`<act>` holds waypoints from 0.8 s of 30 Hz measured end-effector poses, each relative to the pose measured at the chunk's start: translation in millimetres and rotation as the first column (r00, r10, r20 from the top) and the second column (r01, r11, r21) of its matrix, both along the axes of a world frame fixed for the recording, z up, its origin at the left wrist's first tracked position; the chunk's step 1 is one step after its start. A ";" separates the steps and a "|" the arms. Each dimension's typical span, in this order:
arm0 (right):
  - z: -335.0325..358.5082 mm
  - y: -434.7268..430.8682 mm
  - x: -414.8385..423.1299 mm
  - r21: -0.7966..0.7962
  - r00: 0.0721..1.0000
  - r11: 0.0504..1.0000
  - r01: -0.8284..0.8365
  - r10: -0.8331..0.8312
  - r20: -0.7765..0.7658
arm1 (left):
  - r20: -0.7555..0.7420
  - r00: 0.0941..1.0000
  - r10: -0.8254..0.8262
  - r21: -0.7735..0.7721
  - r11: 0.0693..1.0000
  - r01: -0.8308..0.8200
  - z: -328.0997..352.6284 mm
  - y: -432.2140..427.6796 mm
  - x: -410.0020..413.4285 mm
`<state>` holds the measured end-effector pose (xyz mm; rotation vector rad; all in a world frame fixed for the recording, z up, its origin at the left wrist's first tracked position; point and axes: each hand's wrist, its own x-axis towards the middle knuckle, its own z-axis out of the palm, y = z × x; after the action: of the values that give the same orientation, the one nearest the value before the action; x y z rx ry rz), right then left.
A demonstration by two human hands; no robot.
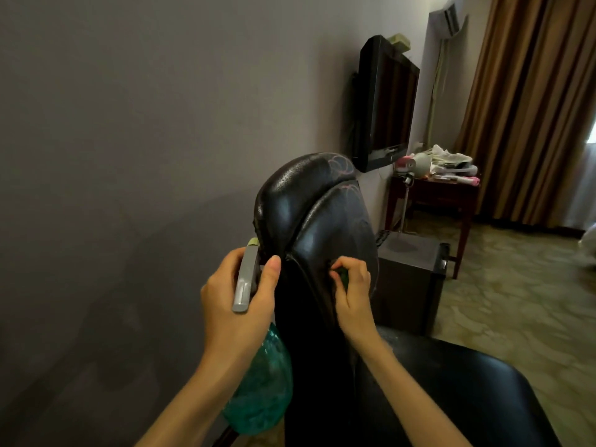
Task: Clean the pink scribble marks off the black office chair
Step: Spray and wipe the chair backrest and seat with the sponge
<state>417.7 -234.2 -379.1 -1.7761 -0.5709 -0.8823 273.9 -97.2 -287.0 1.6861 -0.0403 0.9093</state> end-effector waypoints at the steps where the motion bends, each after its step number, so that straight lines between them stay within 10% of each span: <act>1: 0.9 -0.2 18.9 0.002 0.999 0.999 0.035 -0.035 -0.036 | 0.004 1.000 0.001 -0.001 1.000 -0.001 -0.8 -0.5 0.3; 10: 12.1 -21.1 68.9 -0.064 0.930 0.991 0.114 -0.129 -0.343 | -0.002 1.000 0.026 0.010 1.000 -0.026 -0.4 0.8 1.9; 15: 10.2 -41.6 -11.6 0.115 0.963 0.993 -0.027 0.057 -0.262 | 0.012 1.000 0.000 0.005 1.000 0.000 -7.3 -3.1 -11.8; 24: -53.3 -25.9 -73.0 -0.041 0.980 0.994 -0.097 0.088 -0.179 | -0.117 0.993 -0.004 0.019 1.000 0.007 -57.1 -12.3 -13.4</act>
<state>344.7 -260.1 -432.4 -1.8353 -0.5591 -0.6438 260.5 -109.5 -344.0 1.7540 0.0252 0.8066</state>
